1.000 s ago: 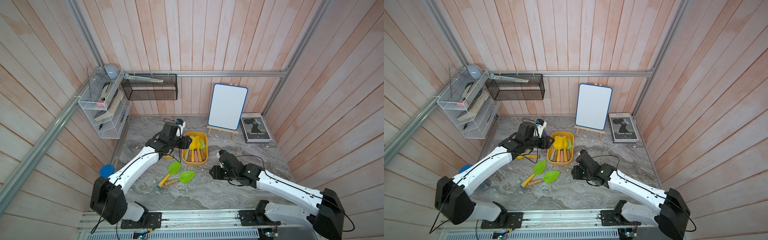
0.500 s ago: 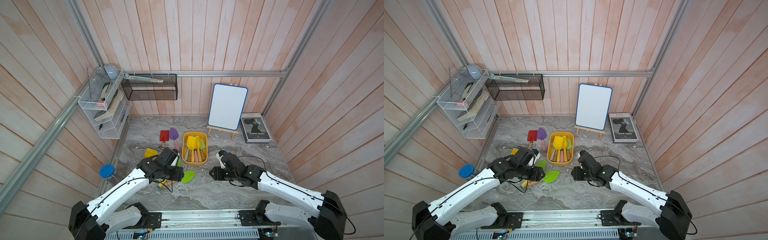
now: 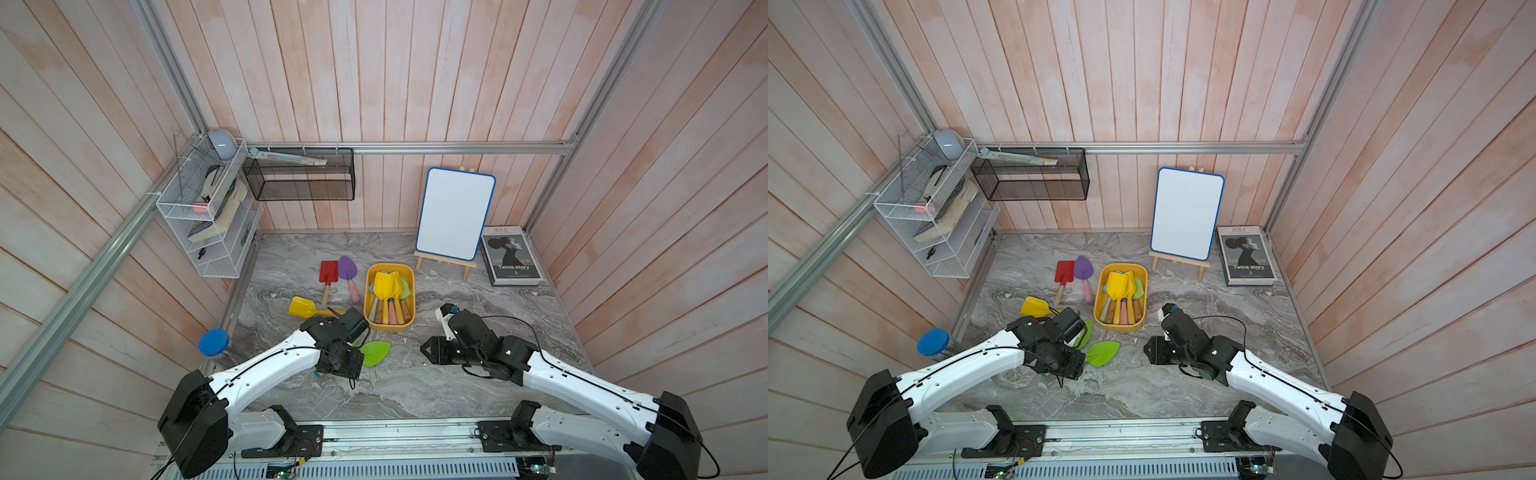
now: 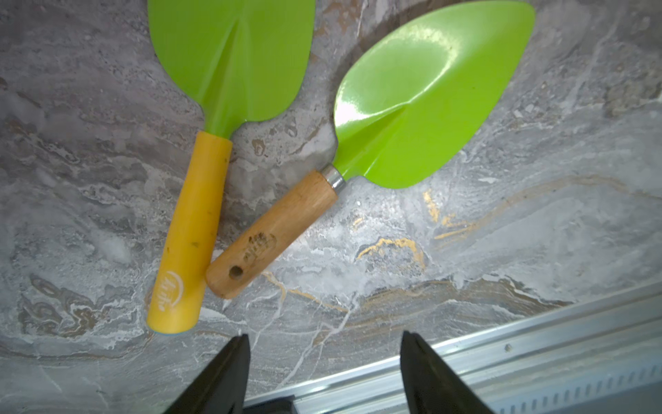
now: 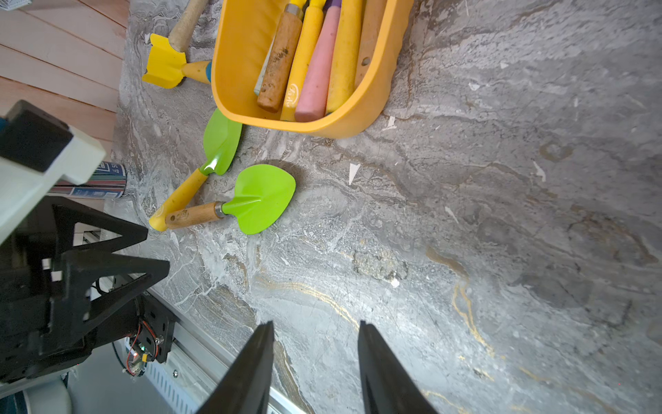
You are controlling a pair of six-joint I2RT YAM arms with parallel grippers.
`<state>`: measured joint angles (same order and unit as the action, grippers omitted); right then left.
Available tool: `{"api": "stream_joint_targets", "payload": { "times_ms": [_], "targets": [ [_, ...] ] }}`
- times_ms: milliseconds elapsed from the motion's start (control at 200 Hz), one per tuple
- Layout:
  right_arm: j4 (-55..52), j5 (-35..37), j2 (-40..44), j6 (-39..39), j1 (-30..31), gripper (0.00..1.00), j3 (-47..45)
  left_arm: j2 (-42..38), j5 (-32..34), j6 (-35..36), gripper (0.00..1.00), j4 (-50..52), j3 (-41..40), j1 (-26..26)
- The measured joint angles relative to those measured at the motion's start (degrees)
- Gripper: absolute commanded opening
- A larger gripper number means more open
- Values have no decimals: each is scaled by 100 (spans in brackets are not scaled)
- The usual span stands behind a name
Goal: Put the shovel into the storage box
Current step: Pick up the shovel from the center of the board.
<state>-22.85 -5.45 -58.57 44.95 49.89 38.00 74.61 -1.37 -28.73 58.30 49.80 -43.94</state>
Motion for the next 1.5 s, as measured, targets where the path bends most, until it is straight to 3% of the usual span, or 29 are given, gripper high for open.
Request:
{"api": "stream_joint_targets", "payload": {
  "times_ms": [225, 1155, 1325, 1500],
  "targets": [
    [-42, 42, 249, 46, 20, 44, -83, 625, 219, -109, 72, -243, 0, 52],
    [-146, 149, 599, 195, 22, 44, -210, 1296, 264, -144, 72, -673, 44, 291],
    [-175, 155, 660, 216, 22, 44, -278, 1241, 127, -334, 68, -667, -44, 190],
    [-188, 164, 763, 227, 22, 44, -315, 1150, -17, -629, 55, -673, -210, -17]
  ]
}}
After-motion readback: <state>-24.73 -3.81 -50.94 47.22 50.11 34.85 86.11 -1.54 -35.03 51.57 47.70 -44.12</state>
